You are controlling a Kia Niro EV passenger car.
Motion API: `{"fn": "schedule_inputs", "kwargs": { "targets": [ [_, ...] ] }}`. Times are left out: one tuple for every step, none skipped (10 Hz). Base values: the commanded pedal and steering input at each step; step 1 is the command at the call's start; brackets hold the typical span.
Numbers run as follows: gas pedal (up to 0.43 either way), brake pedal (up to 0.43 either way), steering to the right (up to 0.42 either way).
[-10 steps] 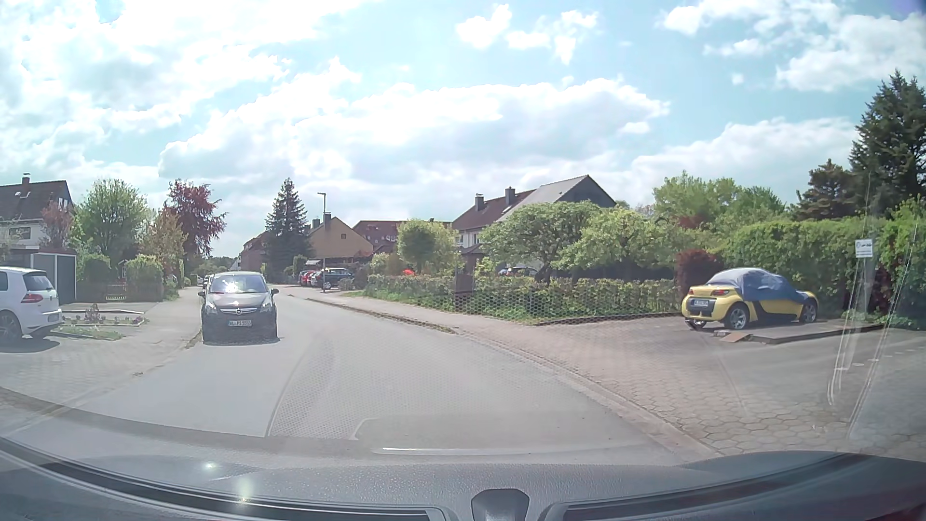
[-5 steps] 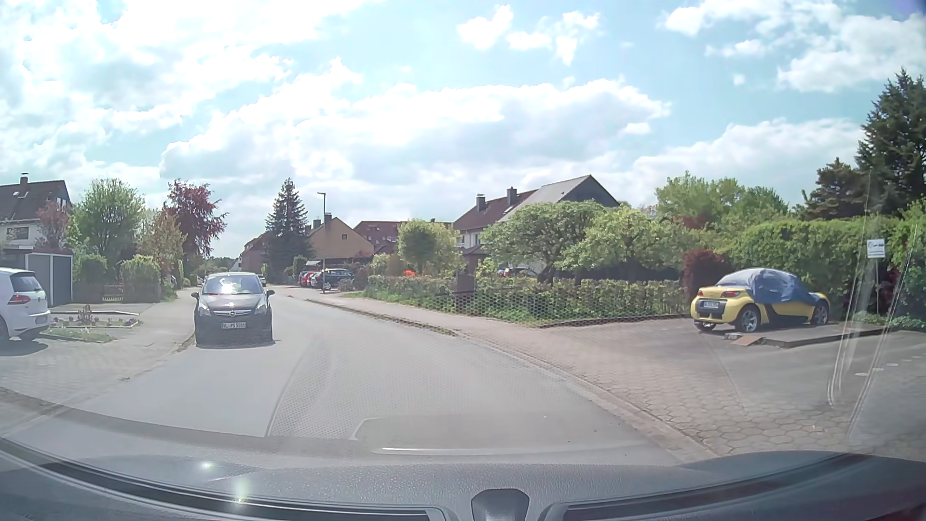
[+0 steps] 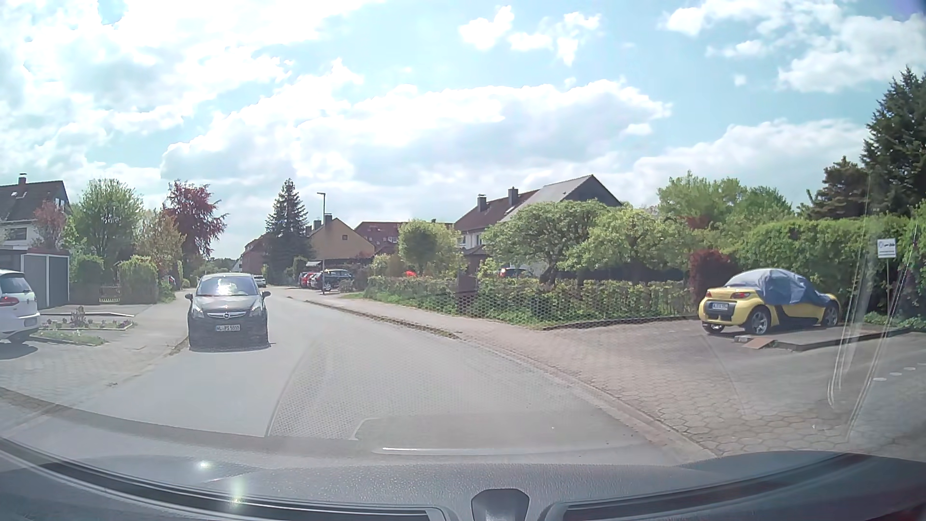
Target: Follow the waypoints while adhering to traffic rules and regulations
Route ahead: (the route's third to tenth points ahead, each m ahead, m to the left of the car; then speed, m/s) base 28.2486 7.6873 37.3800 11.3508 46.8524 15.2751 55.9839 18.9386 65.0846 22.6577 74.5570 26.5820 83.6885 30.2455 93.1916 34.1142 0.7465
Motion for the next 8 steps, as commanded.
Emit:
{"fn": "schedule_inputs", "kwargs": {
  "targets": [
    [0.0,0.0,-0.031],
    [0.0,0.0,-0.036],
    [0.0,0.0,-0.039],
    [0.0,0.0,-0.038],
    [0.0,0.0,-0.039],
    [0.0,0.0,-0.038],
    [0.0,0.0,-0.038],
    [0.0,0.0,-0.038]
  ]
}}
